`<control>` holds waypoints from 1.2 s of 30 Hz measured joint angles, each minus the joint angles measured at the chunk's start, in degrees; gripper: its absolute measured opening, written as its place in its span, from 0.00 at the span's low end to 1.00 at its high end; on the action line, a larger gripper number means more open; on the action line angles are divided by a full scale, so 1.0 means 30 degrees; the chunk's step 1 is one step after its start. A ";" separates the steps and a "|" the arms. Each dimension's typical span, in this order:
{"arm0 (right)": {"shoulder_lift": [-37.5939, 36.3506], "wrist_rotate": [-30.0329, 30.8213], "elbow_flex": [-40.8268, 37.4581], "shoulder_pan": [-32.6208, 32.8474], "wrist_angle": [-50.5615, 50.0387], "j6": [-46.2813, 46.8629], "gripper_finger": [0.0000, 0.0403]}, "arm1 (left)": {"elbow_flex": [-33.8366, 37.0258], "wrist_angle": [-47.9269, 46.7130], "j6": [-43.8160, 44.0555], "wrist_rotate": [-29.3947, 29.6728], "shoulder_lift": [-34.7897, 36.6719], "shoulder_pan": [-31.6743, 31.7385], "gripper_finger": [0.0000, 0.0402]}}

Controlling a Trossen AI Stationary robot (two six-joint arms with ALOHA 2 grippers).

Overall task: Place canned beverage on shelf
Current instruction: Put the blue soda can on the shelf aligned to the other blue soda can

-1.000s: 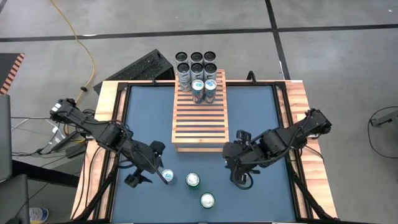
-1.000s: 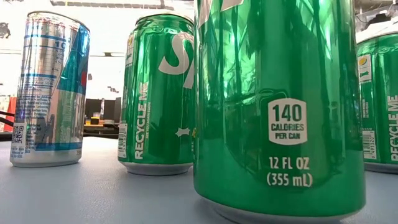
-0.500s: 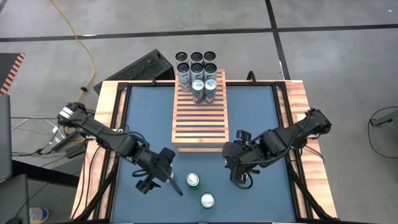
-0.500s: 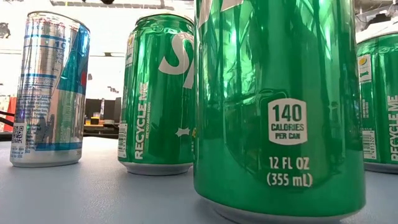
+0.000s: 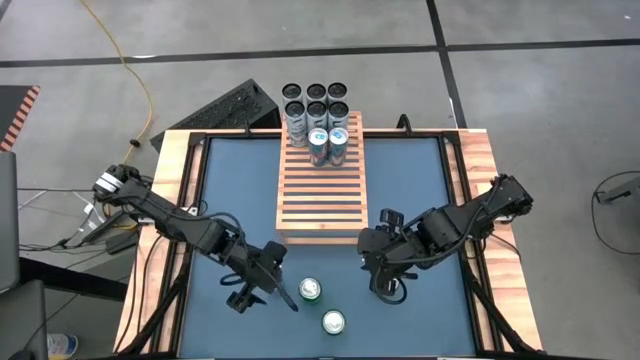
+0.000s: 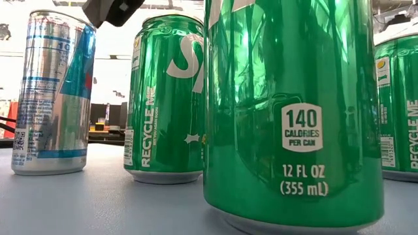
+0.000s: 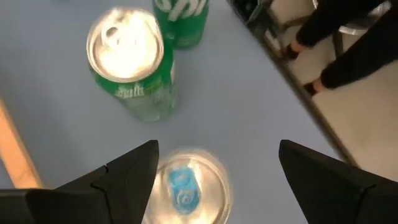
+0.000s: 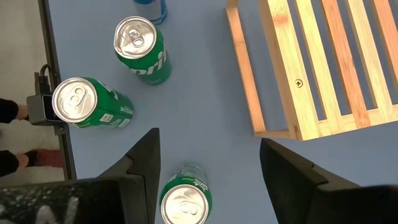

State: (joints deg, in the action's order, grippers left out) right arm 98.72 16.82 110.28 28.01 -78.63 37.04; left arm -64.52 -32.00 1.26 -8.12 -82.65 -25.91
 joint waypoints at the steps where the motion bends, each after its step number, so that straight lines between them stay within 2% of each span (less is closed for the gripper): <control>1: 0.0000 0.0000 0.0000 0.0000 0.0000 0.0004 0.54 | 0.0061 0.0242 0.0083 0.0033 0.0012 0.0029 0.80; 10: 0.0001 0.0007 0.0000 0.0000 0.0103 0.0004 0.54 | 0.0208 -0.0159 -0.0906 0.0653 0.0033 0.0123 0.80; 19: 0.0007 0.0007 0.0000 0.0000 0.0357 0.0002 0.54 | 0.1634 0.1477 0.0168 0.0450 0.0066 0.0267 0.80; 26: 0.0007 0.0007 0.0000 0.0000 0.0357 -0.0013 0.54 | 0.1650 0.1107 -0.0001 0.0845 0.0100 0.0306 0.79; 30: 0.0007 0.0015 0.0000 0.0017 0.0357 -0.0015 0.54 | 0.1650 0.0940 -0.0206 0.0833 0.0100 0.0411 0.74; 36: 0.0007 0.0018 0.0000 0.0044 0.0350 -0.0015 0.54 | 0.1650 0.0906 0.0010 0.0763 0.0100 0.0437 0.61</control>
State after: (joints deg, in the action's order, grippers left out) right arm 98.74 16.87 110.28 28.14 -77.58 36.99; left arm -59.57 -29.28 1.29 -5.83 -82.35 -24.60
